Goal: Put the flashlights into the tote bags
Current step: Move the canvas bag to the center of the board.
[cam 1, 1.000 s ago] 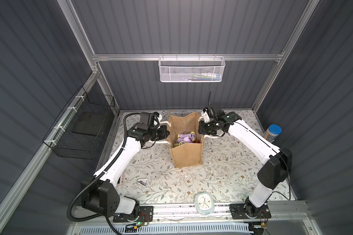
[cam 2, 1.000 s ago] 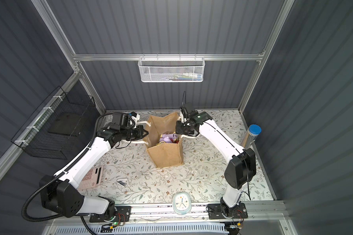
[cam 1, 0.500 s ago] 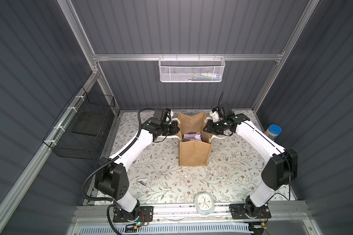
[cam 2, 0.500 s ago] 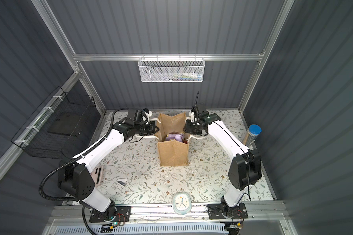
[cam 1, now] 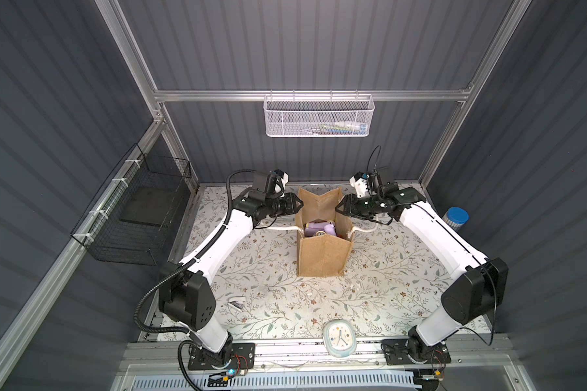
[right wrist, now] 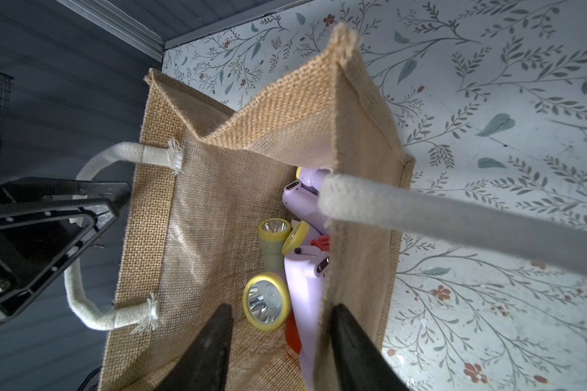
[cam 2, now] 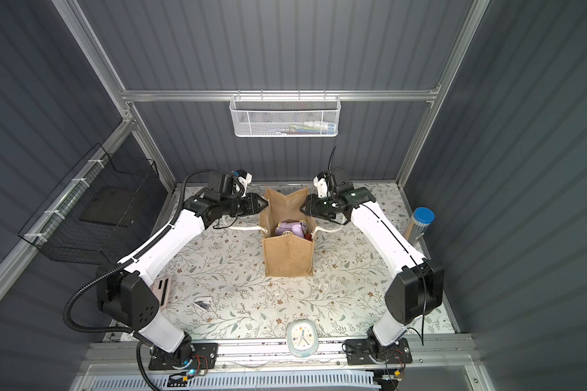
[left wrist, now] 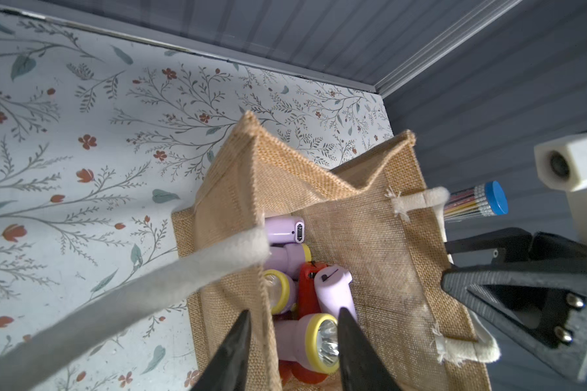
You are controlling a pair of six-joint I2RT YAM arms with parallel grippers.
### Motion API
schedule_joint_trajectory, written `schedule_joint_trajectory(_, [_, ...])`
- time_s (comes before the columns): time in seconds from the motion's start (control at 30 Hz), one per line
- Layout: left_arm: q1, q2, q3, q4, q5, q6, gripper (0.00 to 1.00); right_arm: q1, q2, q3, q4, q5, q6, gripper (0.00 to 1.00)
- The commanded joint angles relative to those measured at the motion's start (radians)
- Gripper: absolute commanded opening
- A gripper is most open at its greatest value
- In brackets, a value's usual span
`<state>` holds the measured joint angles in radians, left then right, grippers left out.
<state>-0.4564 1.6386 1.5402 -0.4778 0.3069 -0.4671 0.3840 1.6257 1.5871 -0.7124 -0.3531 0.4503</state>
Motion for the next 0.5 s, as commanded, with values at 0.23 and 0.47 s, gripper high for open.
schedule_joint_trajectory(0.23, [0.005,0.058,0.198,-0.160,-0.048,0.154,0.87,-0.015,-0.090,0.045,0.037,0.097,-0.097,0.66])
schedule_joint_trajectory(0.47, [0.040,0.130,0.334,-0.228,-0.169,0.230,1.00,-0.046,-0.171,0.005,0.121,0.209,-0.170,0.99])
